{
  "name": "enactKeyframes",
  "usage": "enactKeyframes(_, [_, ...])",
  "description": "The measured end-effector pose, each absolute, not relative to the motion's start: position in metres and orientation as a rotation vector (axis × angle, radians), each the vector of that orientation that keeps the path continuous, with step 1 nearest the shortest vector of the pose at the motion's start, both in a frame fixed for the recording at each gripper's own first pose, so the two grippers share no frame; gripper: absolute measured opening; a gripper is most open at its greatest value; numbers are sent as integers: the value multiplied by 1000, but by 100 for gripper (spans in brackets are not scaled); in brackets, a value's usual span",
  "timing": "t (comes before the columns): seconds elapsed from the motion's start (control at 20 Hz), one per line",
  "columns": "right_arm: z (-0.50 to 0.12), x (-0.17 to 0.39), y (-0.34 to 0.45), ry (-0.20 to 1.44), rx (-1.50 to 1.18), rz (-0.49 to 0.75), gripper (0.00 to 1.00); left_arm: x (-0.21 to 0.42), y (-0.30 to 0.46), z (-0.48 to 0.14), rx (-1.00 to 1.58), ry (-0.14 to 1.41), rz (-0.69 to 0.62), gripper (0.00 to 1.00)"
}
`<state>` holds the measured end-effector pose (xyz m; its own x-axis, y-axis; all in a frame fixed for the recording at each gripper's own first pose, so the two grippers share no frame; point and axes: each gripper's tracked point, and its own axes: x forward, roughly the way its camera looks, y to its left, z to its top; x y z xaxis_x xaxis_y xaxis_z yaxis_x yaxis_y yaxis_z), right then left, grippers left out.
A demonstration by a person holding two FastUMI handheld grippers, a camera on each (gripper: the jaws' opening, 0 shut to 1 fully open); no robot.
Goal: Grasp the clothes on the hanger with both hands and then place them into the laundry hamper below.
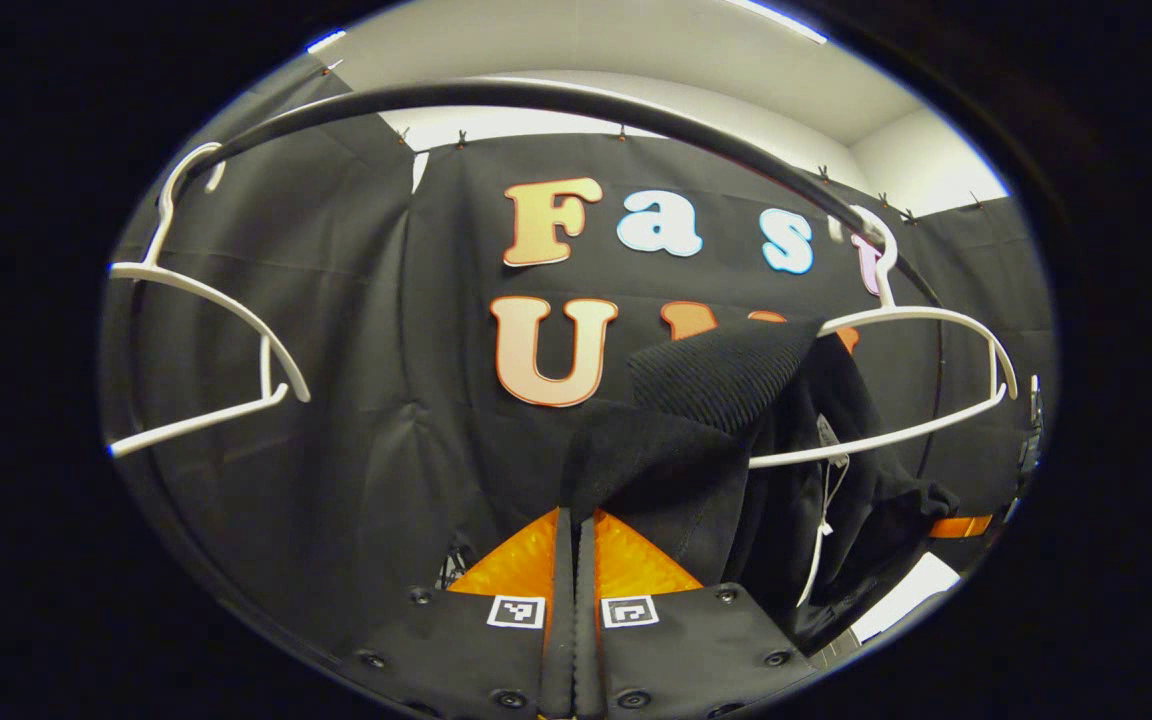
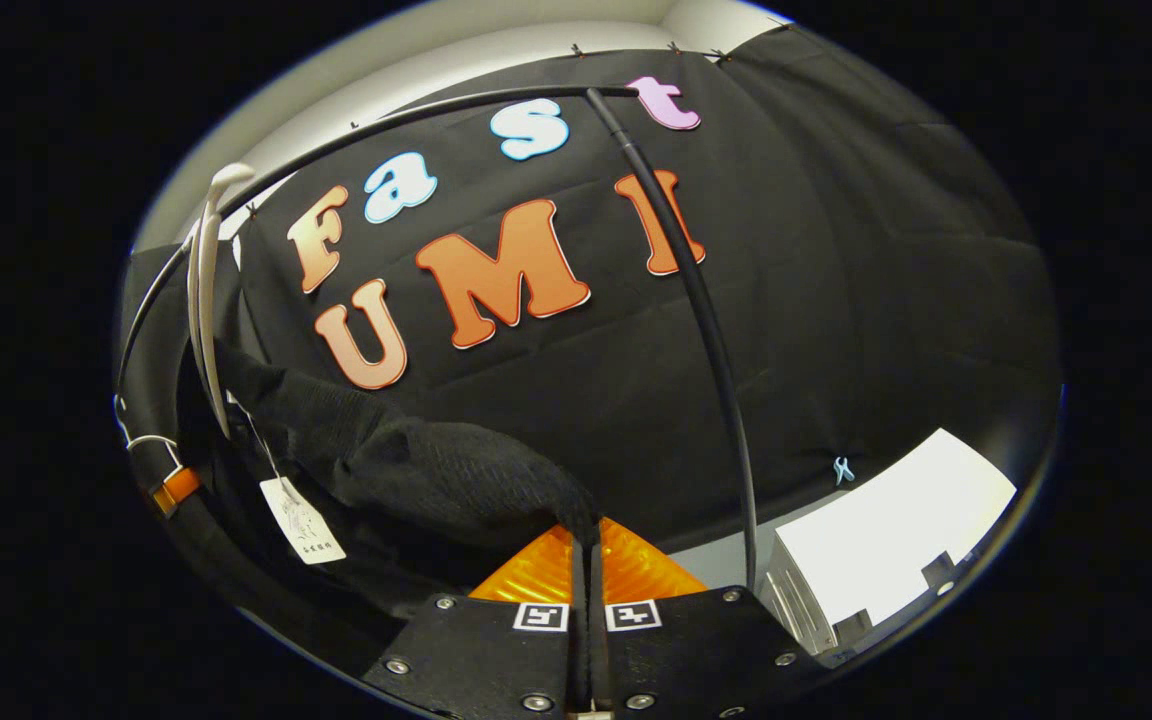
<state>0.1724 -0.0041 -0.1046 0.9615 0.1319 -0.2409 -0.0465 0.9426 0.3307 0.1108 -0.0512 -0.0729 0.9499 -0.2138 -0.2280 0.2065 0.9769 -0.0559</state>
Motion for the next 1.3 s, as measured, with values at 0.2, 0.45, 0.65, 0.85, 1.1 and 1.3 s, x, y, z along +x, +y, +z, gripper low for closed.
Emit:
enactKeyframes(0.2, [-115,168,19,287,322,115,0,114,-12,-58,-69,208,-147,7])
enactKeyframes(0.45, [-127,161,44,311,323,123,0,108,5,-53,-23,190,-143,7])
enactKeyframes(0.65, [-137,148,60,329,334,124,0,108,21,-54,-33,198,-125,7])
enactKeyframes(0.85, [-148,139,81,348,320,127,0,92,58,-73,-1,233,-92,7])
enactKeyframes(1.1, [-173,118,101,393,302,120,0,58,62,-121,-2,347,-138,7])
enactKeyframes(1.3, [-193,102,108,419,303,107,0,53,42,-157,19,413,-204,7])
